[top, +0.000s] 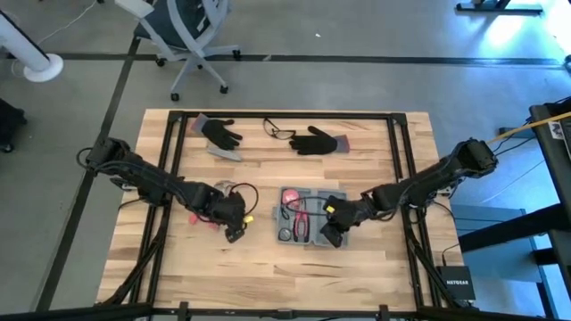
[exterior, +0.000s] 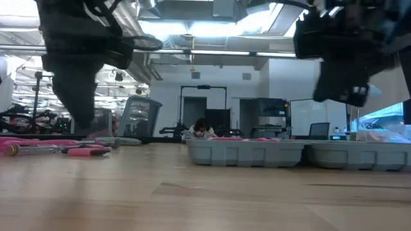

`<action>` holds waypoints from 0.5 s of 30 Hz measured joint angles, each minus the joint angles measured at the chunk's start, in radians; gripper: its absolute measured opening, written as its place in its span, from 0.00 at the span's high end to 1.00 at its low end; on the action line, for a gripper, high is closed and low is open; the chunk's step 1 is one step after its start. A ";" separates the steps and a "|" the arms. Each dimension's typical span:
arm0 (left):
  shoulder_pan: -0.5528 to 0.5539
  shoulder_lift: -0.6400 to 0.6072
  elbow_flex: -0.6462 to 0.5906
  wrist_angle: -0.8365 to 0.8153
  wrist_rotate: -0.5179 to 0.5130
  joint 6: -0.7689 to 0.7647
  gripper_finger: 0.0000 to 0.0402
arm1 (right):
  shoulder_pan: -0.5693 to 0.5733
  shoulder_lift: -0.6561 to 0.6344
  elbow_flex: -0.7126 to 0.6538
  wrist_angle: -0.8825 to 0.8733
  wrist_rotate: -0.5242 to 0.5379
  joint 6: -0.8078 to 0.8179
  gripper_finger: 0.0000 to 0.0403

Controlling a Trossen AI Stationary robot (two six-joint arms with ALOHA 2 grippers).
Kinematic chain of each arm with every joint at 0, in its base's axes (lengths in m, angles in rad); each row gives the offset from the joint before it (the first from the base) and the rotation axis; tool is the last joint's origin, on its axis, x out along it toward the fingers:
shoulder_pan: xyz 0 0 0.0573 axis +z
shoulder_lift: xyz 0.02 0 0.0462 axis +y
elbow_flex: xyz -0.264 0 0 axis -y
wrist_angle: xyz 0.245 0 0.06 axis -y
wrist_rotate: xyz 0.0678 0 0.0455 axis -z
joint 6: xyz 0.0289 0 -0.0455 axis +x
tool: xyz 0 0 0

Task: Prefit tool cases
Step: Put the orange Allen wrench set into the gray prefit tool case

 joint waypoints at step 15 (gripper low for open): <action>0.121 0.000 0.000 -0.134 0.081 0.097 1.00 | -0.191 0.000 0.024 0.013 -0.199 -0.140 1.00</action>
